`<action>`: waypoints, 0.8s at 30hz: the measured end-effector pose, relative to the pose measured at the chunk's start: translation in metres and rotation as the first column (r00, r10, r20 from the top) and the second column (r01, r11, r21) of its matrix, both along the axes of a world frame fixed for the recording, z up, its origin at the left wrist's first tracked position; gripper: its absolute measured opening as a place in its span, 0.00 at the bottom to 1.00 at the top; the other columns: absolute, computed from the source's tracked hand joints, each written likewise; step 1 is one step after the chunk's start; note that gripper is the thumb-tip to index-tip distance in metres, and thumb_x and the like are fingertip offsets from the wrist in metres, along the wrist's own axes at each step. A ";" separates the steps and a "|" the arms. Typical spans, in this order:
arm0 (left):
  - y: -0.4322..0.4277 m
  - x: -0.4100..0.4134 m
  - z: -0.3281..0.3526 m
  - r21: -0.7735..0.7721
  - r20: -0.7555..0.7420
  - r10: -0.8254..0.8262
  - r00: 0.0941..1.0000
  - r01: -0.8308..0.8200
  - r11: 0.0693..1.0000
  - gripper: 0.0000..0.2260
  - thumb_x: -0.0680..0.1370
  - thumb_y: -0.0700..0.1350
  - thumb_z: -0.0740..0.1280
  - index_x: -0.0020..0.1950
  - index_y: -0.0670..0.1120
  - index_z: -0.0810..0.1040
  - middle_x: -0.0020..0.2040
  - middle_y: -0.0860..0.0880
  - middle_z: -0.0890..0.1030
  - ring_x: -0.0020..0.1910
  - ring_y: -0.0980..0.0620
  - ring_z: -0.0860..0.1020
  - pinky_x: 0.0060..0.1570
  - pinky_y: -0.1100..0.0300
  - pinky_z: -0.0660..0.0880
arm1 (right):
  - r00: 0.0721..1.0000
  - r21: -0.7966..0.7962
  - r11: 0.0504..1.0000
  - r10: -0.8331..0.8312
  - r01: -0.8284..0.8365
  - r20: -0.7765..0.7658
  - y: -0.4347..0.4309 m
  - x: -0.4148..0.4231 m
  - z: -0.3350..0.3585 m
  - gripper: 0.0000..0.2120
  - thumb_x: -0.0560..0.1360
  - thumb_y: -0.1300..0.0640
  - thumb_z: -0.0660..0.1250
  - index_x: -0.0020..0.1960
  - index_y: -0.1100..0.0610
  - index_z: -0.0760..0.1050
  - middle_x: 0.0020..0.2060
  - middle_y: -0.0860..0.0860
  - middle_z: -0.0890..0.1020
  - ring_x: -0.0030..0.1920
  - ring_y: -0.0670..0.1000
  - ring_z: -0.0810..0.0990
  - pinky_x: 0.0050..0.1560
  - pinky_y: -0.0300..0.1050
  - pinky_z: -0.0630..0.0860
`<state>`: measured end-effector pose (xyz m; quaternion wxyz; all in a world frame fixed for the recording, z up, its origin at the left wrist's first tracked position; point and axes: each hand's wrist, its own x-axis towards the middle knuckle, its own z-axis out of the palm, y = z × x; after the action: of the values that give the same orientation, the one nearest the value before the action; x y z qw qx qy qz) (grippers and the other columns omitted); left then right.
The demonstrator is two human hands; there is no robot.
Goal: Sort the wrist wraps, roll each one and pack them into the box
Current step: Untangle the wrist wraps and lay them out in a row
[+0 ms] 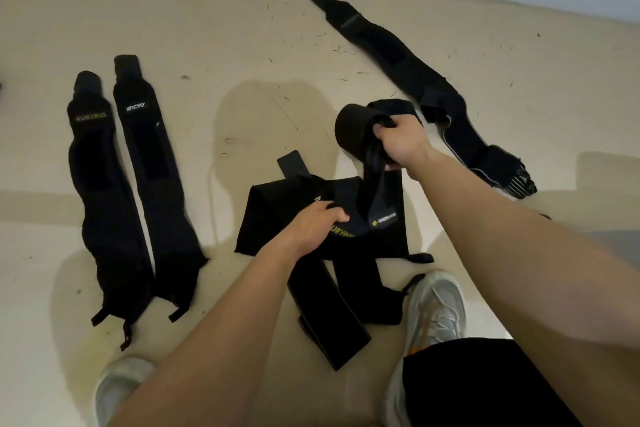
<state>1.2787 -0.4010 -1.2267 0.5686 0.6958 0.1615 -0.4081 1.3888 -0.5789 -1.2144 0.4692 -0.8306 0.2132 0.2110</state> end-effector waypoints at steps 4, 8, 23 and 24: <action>0.008 -0.007 -0.014 0.128 -0.019 -0.098 0.995 0.100 0.987 0.07 0.83 0.46 0.64 0.59 0.47 0.78 0.55 0.50 0.80 0.60 0.48 0.76 0.66 0.53 0.71 | 0.988 0.044 0.990 -0.137 0.135 0.065 -0.005 0.002 0.009 0.20 0.79 0.69 0.54 0.61 0.52 0.78 0.52 0.57 0.82 0.48 0.58 0.83 0.33 0.47 0.83; 0.013 -0.007 -0.014 0.296 0.064 -0.299 0.952 0.268 0.917 0.12 0.84 0.49 0.61 0.62 0.48 0.80 0.57 0.54 0.79 0.64 0.44 0.76 0.68 0.50 0.70 | 0.941 0.046 0.948 -0.317 0.314 0.117 -0.011 0.012 0.019 0.19 0.80 0.64 0.58 0.69 0.57 0.75 0.56 0.54 0.81 0.54 0.56 0.81 0.46 0.48 0.84; 0.106 0.038 0.035 -0.319 -0.092 0.758 0.645 -0.741 0.591 0.11 0.81 0.50 0.64 0.52 0.44 0.82 0.40 0.47 0.84 0.40 0.49 0.83 0.41 0.57 0.81 | 0.926 0.015 0.945 -0.324 0.328 0.191 0.012 0.061 0.081 0.19 0.78 0.70 0.60 0.67 0.61 0.73 0.52 0.56 0.78 0.54 0.58 0.80 0.53 0.56 0.83; 0.110 0.042 0.037 -0.342 -0.096 0.763 0.639 -0.741 0.578 0.12 0.81 0.51 0.63 0.51 0.45 0.82 0.40 0.47 0.84 0.40 0.50 0.83 0.42 0.57 0.81 | 0.931 0.043 0.947 -0.322 0.319 0.171 0.011 0.056 0.075 0.18 0.77 0.70 0.61 0.65 0.60 0.74 0.50 0.56 0.79 0.53 0.58 0.80 0.54 0.57 0.83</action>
<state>1.3208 -0.2910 -1.1894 0.8063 0.4607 0.3481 -0.1286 1.4452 -0.5682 -1.1390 0.5204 -0.7966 0.3020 0.0588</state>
